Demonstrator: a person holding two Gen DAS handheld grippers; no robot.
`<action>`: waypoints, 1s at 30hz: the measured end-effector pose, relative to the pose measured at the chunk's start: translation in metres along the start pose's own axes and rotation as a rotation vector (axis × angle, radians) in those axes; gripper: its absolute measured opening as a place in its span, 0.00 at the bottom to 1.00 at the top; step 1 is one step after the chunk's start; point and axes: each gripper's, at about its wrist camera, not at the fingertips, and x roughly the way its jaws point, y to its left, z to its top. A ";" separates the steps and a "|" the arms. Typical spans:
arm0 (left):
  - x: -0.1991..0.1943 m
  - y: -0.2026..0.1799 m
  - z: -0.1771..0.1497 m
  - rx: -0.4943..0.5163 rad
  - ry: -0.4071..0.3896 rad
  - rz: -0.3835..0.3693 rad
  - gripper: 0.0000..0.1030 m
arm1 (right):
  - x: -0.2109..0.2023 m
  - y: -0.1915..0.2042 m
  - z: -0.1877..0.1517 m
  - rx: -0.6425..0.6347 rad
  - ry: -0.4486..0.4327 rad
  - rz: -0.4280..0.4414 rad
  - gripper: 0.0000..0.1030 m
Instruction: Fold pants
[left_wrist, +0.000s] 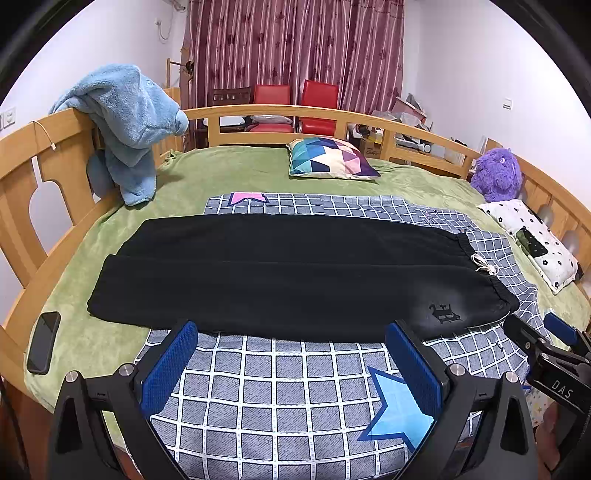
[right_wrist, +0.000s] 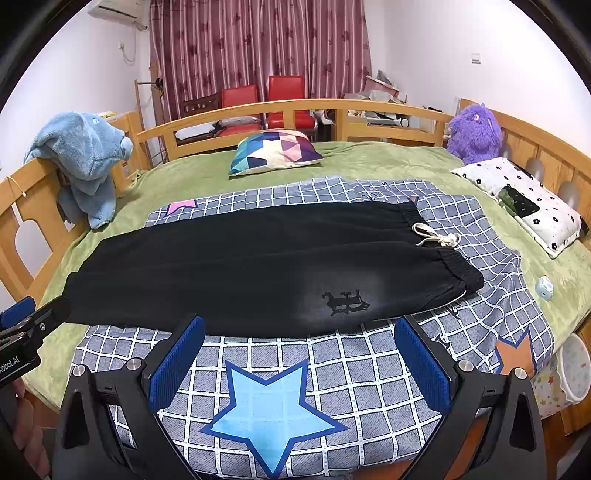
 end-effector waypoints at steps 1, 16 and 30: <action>0.000 0.000 0.000 -0.001 0.000 0.001 1.00 | 0.000 0.000 0.000 0.000 -0.002 0.000 0.98; 0.000 -0.001 0.000 -0.001 0.003 0.002 1.00 | 0.000 0.000 0.000 0.002 -0.001 0.000 0.98; 0.000 -0.002 -0.002 0.005 0.002 0.001 1.00 | -0.001 -0.002 0.000 0.006 -0.002 0.001 0.98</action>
